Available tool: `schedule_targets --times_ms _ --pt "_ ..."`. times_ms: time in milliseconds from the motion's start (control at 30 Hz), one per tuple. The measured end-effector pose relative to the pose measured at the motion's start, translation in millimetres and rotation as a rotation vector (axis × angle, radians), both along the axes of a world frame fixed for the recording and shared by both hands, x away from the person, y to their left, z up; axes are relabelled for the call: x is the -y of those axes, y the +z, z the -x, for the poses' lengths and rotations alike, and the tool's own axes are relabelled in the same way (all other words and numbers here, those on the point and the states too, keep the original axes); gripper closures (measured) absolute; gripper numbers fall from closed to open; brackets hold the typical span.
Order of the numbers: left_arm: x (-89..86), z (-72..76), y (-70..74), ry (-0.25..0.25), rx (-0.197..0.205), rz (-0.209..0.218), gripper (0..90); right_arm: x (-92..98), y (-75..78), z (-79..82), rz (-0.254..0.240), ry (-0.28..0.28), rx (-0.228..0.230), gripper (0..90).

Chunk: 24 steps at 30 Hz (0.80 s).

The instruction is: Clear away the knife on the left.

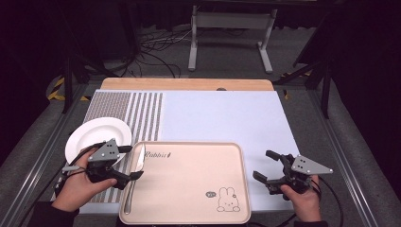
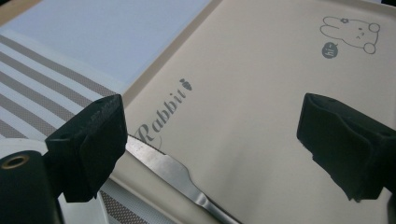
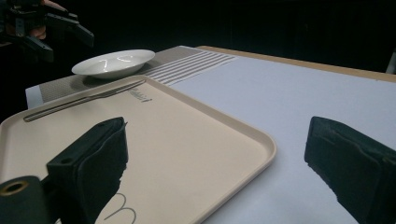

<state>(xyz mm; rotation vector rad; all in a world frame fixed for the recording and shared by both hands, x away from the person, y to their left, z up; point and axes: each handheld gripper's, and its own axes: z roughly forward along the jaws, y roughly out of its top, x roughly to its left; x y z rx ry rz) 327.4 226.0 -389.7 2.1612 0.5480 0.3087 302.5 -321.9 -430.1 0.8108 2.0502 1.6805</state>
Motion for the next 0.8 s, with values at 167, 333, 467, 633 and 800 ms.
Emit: schedule_targets --times_ms 167,333,467,633,800 --pt "-11.2 3.2 -2.3 0.016 0.022 0.034 8.0 -0.5 -0.1 0.1 0.003 0.003 -0.001 6.5" --pt "-27.8 9.1 -5.5 0.040 0.042 0.123 7.6 -0.7 -0.6 0.5 0.003 0.004 0.004 6.0" --pt "-38.7 13.1 -11.0 0.044 0.074 0.159 7.8 -0.6 -0.8 0.6 0.004 0.005 0.006 5.8" --pt "-51.3 17.9 -15.3 0.039 0.136 0.175 7.8 -0.6 -0.7 1.0 0.003 0.008 0.008 5.4" --pt "-61.6 22.7 -26.3 0.045 0.148 0.214 7.1 0.8 -0.2 1.7 0.001 0.007 0.014 5.0"
